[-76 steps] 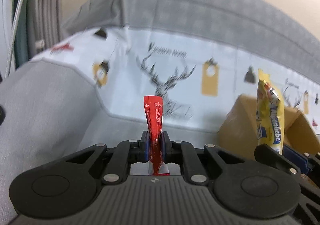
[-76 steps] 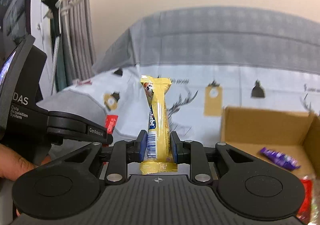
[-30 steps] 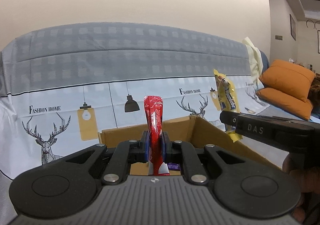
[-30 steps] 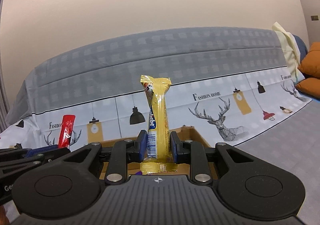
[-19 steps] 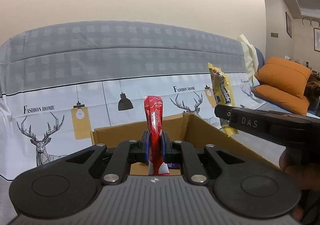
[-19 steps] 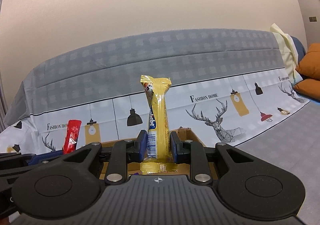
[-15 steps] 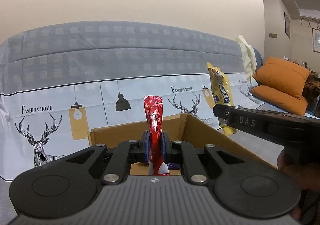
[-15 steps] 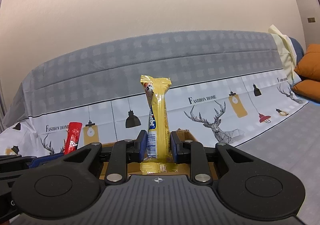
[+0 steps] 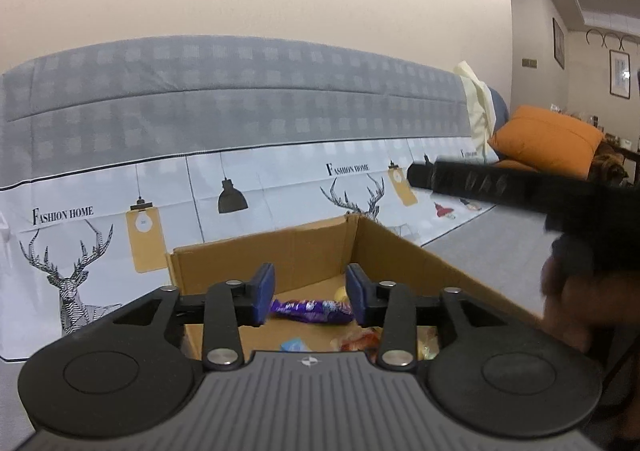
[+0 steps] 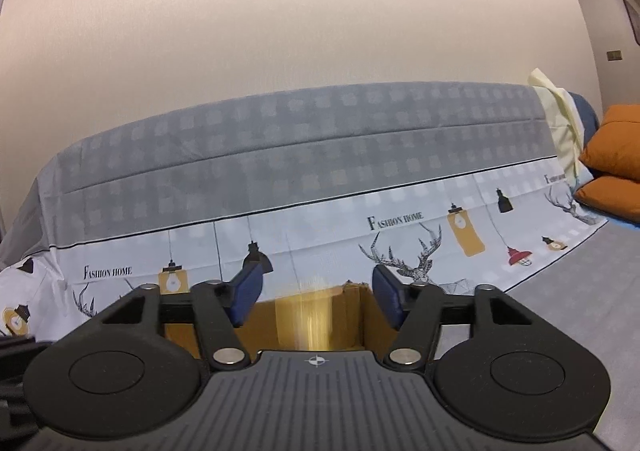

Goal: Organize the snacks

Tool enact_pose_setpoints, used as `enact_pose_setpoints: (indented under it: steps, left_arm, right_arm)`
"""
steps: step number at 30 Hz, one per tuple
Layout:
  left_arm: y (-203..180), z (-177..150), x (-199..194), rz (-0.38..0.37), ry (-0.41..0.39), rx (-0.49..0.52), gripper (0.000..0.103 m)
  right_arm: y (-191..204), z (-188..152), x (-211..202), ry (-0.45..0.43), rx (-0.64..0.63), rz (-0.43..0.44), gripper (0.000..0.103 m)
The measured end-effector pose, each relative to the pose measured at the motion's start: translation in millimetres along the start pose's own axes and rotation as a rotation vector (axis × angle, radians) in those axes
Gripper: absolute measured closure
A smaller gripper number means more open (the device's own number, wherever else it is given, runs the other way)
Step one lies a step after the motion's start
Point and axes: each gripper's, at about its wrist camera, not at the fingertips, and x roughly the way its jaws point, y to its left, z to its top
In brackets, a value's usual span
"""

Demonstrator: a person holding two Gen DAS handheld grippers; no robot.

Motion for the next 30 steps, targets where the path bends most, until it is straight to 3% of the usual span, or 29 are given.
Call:
enact_pose_setpoints:
  steps: [2, 4, 5, 7, 11, 13, 16, 21, 25, 27, 30]
  left_arm:
    - [1, -2, -9, -0.010, 0.006, -0.003, 0.043]
    - [-1, -2, -22, -0.030, 0.004, 0.009, 0.026]
    - [-4, -3, -29, -0.039, 0.003, 0.021, 0.021]
    - [-12, -5, -43, -0.057, 0.019, 0.035, 0.017]
    - [-30, -3, -76, -0.058, 0.026, 0.033, 0.015]
    - [-38, -3, -97, -0.040, -0.007, -0.011, 0.003]
    - [-48, -11, -120, -0.026, -0.024, -0.129, 0.001]
    - [-60, -55, -129, 0.070, 0.040, -0.261, 0.001]
    - [-64, -70, -99, 0.175, 0.247, -0.202, 0.001]
    - [-60, -72, -92, 0.187, 0.226, -0.186, 0.001]
    - [-53, -72, -79, 0.229, 0.261, -0.199, 0.001]
  right_arm:
    - [-3, 5, -5, 0.012, 0.019, 0.010, 0.030]
    - [-6, 12, -15, 0.027, 0.016, 0.021, 0.018]
    - [-8, 16, -18, 0.038, 0.013, 0.035, 0.009]
    - [-13, 24, -29, 0.068, 0.002, 0.064, 0.002]
    - [-21, 27, -62, 0.119, -0.048, 0.092, 0.000]
    - [-27, 20, -79, 0.142, -0.067, 0.085, 0.000]
    - [-40, -2, -98, 0.191, -0.035, 0.048, 0.000]
    - [-42, -19, -105, 0.246, -0.036, 0.017, 0.000]
    - [-36, -31, -104, 0.282, -0.104, 0.020, 0.000]
    - [-34, -33, -103, 0.282, -0.126, 0.020, 0.000]
    - [-31, -37, -96, 0.304, -0.135, 0.021, 0.000]
